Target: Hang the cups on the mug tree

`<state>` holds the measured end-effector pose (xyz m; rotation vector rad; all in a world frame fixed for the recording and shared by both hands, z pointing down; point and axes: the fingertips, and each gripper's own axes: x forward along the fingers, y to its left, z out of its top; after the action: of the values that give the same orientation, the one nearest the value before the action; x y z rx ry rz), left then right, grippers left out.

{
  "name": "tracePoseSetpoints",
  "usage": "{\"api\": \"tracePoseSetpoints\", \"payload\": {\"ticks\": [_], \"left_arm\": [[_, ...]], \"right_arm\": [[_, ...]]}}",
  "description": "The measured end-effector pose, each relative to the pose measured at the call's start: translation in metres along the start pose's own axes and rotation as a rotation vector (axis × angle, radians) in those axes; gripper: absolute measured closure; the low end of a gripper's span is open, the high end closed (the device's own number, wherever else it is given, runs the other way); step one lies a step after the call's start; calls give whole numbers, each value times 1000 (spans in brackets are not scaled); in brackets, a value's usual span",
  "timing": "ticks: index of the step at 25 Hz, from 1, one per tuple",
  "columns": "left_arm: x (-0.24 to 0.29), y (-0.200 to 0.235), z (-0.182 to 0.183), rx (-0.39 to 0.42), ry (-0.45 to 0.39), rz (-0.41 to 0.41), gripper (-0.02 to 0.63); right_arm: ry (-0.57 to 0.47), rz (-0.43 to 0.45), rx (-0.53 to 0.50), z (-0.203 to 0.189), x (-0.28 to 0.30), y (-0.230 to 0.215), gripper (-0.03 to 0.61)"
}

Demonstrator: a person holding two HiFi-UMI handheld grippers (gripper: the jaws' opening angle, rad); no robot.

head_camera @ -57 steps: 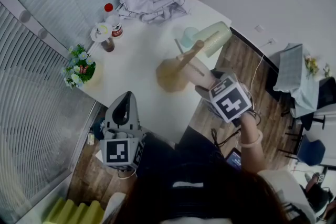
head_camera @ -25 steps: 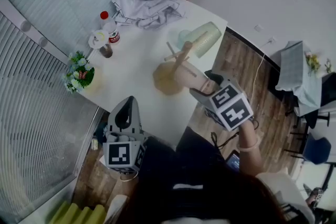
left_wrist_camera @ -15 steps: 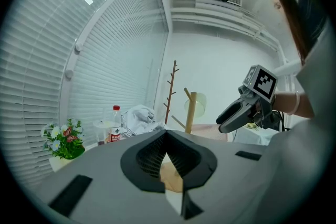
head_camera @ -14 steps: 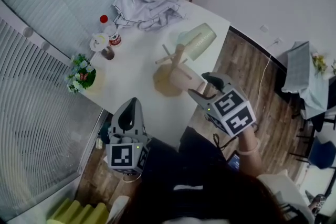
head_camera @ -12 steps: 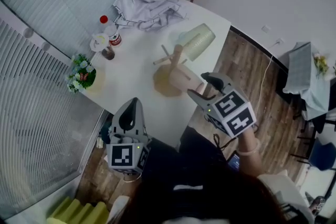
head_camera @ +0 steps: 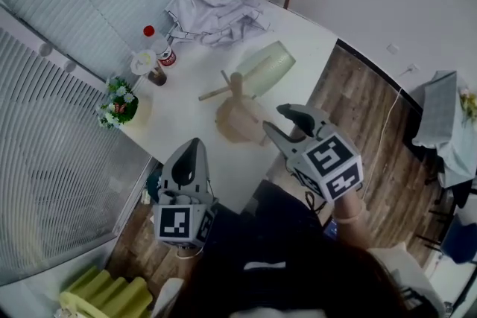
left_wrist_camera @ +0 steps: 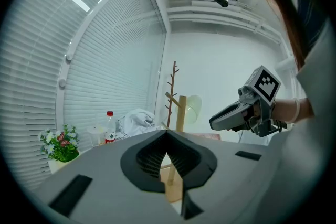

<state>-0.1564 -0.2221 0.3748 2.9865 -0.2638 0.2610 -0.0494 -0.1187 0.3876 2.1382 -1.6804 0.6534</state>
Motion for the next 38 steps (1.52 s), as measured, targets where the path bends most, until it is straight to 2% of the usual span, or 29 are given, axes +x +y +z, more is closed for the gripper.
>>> {"api": "tracePoseSetpoints", "payload": {"ticks": [3, 7, 9, 10, 16, 18, 25, 30, 38], "left_arm": [[3, -5, 2, 21, -9, 38, 614], [6, -12, 5, 25, -12, 105, 614], [5, -16, 7, 12, -21, 149, 614], [3, -17, 6, 7, -24, 174, 614], [-9, -29, -1, -14, -25, 282, 614], [-15, -33, 1, -25, -41, 304, 614], [-33, -45, 13, -49, -130, 330, 614], [-36, -56, 9, -14, -104, 342, 614], [-47, -78, -3, -19, -85, 362, 614]], "right_arm": [[-37, 30, -10, 3, 1, -7, 454], [-55, 74, -27, 4, 5, -18, 459], [-58, 85, -38, 4, 7, -25, 543], [-57, 94, -45, 3, 9, -27, 554], [-71, 173, -91, 4, 17, -30, 555], [-71, 187, -104, 3, 18, -29, 578], [-114, 190, -121, 7, 18, -24, 578], [-175, 192, -63, 10, 6, -22, 580], [-289, 205, -58, 14, -26, -14, 581]]}}
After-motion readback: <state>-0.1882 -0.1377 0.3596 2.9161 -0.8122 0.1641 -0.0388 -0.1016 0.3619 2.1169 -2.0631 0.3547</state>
